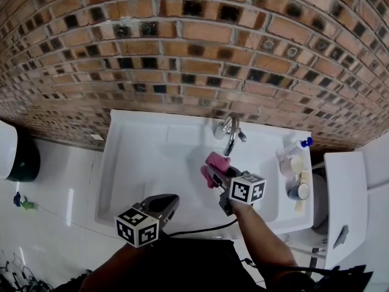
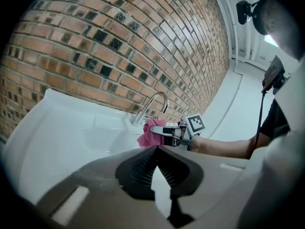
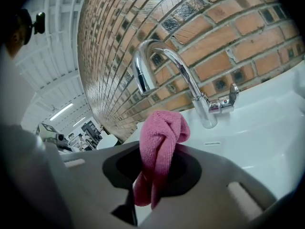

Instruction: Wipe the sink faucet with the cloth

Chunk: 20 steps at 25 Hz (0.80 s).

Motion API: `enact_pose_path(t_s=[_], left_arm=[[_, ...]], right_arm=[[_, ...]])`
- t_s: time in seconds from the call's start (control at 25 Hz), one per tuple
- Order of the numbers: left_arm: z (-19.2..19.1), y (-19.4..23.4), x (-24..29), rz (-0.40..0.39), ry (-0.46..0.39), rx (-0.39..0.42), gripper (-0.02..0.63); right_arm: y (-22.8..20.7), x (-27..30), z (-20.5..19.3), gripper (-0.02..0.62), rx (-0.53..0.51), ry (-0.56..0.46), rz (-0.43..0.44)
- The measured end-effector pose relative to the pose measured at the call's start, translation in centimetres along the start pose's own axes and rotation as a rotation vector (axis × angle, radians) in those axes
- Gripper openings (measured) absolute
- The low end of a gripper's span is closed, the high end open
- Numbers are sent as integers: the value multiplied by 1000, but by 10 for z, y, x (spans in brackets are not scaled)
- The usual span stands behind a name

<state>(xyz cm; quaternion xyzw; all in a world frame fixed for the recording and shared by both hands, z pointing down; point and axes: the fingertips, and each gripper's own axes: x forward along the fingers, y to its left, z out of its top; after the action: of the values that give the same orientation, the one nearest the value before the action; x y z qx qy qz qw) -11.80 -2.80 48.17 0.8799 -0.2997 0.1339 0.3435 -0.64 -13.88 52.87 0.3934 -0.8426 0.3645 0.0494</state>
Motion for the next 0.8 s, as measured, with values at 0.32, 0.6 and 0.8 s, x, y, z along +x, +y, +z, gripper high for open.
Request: enact_pose_path(t_s=[0.32,0.6,0.8], left_arm=[[5,-2,8,-73,30,35,5],[-5,-11,2,-166,48,45,5],[-23,-21,3,-227,79,66,5]], right_arm=[[-2,-12,-9,84,24,-30,-44],[31,-43,-24,84,30,-77,-90],[64,-75,-48,84,44,-106,-108]])
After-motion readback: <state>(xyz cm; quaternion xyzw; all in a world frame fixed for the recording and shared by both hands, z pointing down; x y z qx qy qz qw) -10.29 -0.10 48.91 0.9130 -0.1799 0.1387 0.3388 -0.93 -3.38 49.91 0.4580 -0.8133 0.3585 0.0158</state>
